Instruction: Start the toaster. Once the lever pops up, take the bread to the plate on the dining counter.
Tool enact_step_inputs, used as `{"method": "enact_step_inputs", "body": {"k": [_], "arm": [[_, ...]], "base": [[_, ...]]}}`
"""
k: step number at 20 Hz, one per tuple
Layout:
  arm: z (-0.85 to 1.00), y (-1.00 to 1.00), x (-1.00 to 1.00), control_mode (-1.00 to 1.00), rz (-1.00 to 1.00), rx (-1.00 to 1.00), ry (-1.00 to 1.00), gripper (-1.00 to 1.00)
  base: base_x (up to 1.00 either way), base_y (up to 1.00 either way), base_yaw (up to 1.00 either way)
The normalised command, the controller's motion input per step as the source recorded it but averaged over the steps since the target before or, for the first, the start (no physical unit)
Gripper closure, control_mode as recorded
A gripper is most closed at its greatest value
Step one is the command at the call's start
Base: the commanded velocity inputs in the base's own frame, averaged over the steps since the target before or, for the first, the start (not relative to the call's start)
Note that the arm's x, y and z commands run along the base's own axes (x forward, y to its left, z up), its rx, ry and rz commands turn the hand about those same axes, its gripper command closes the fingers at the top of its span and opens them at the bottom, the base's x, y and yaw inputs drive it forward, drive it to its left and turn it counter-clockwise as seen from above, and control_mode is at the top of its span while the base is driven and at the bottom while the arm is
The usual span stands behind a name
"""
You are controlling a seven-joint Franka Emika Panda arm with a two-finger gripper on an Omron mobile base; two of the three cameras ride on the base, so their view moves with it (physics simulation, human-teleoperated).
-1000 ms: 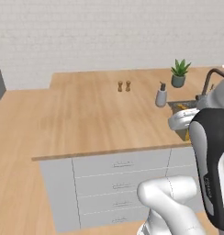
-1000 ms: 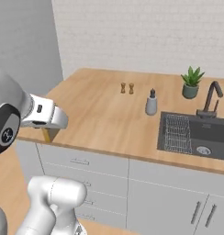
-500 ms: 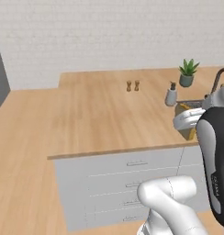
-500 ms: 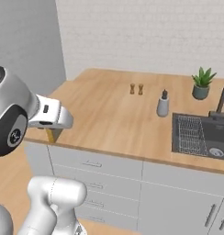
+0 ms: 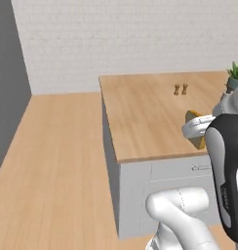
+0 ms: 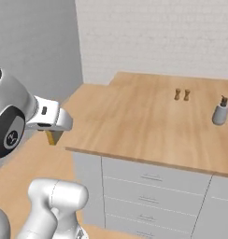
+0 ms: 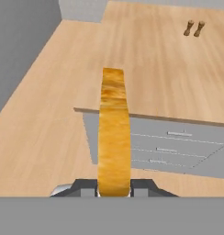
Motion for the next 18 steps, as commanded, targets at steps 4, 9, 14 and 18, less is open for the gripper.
{"method": "enact_step_inputs", "body": {"k": [4, 9, 14, 18], "arm": [[0.0, 0.0, 0.0, 1.0, 0.0, 0.0, 0.0, 1.0], [0.0, 0.0, 0.0, 1.0, 0.0, 0.0, 0.0, 1.0], [0.0, 0.0, 0.0, 1.0, 0.0, 0.0, 0.0, 1.0], [0.0, 0.0, 0.0, 1.0, 0.0, 0.0, 0.0, 1.0]], "base": [[0.18, 1.0, 0.0], [0.21, 1.0, 0.0], [0.47, 1.0, 0.0], [0.74, 0.85, -0.01]]}}
